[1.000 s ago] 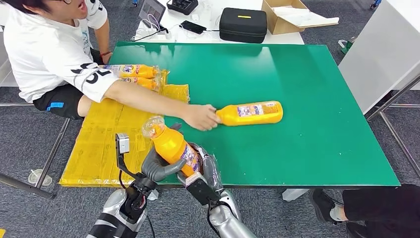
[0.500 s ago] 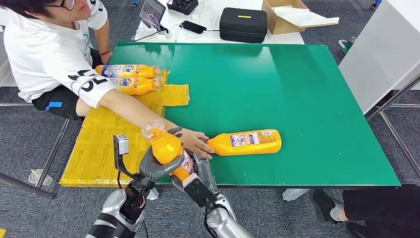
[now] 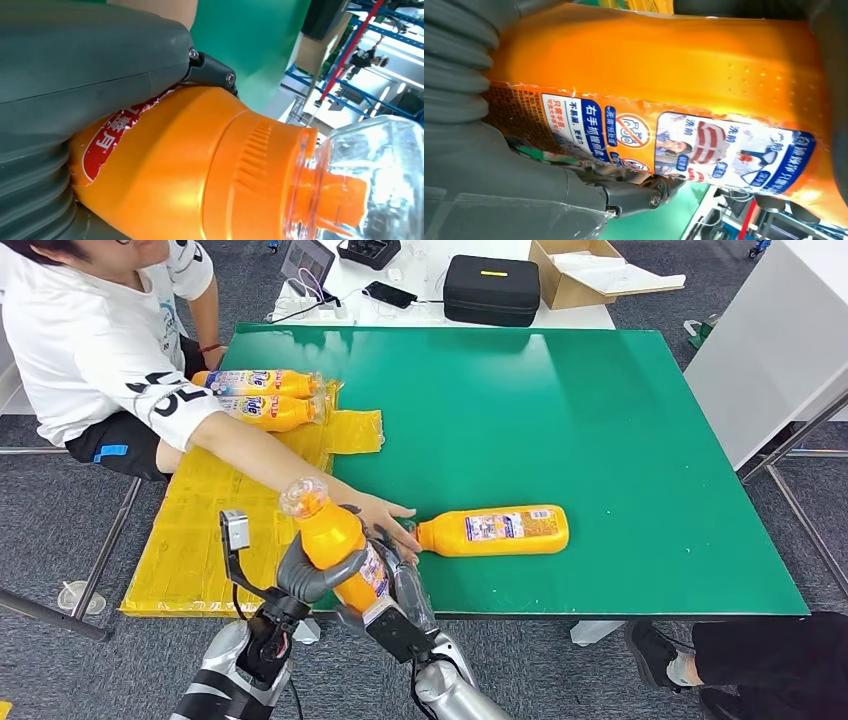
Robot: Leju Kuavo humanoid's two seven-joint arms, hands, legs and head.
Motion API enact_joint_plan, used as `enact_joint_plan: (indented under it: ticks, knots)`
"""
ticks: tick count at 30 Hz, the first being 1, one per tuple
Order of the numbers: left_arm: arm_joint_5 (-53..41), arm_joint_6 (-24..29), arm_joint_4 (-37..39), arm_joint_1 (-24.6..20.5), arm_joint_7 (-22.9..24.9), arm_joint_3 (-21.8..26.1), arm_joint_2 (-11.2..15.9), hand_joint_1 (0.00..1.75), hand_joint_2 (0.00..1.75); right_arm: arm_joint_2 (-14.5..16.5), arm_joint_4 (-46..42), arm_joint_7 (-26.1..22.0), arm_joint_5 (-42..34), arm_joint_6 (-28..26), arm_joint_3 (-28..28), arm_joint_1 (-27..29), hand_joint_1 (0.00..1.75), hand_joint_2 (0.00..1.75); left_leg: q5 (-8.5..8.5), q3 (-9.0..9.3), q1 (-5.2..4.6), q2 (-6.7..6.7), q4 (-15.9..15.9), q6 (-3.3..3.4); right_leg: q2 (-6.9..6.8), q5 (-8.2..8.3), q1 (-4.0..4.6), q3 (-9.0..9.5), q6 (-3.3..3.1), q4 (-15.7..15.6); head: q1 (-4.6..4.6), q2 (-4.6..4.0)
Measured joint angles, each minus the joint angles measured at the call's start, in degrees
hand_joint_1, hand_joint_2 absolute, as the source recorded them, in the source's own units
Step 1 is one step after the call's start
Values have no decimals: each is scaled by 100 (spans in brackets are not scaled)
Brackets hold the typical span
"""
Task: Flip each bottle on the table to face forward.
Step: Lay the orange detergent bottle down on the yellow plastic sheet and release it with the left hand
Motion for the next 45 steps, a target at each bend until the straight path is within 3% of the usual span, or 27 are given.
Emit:
enact_joint_plan:
  ticks: [10,24,28,30,32,39,45]
  knots:
    - [-224,850,-565,-17,-211,465,-2,175,175,-37,-855,224,266,154,-398,73,0,0,2,4,3,1,0,-1,0,1,3,-1,0,1,-3,-1]
    - [-2408,3470,-779,-528,-1259,1474,46,175,175,-101,-2506,290,166,316,-633,491,0,0,2,3,3,3,0,-1,2,2,3,-4,-2,1,-4,0]
    - [-3971,4659,-530,-778,-1584,1637,139,175,175,-115,-2942,276,11,218,-633,596,0,0,2,3,4,2,0,-1,1,2,4,-3,-2,1,-3,0]
    - [-5203,5294,-173,-1007,-1557,1622,273,175,175,-138,-3134,255,-74,187,-630,623,0,0,4,4,4,2,0,-3,1,2,4,-3,-2,1,-3,-1]
    - [-6145,5604,250,-1241,-1470,1565,424,175,175,-163,-3272,243,-130,175,-625,630,0,0,6,4,4,2,0,-5,1,3,4,-2,-2,1,-3,0]
    - [-7625,5622,1409,-1735,-1352,1153,806,175,175,-226,-3414,228,-246,267,-589,631,0,0,8,5,4,4,0,-6,3,4,4,-3,-2,3,-3,0]
    - [-8359,4843,2088,-1977,-1337,706,1115,175,175,-255,-3419,225,-300,440,-561,625,0,0,7,3,4,5,0,-7,4,3,5,-4,-3,3,-3,-1]
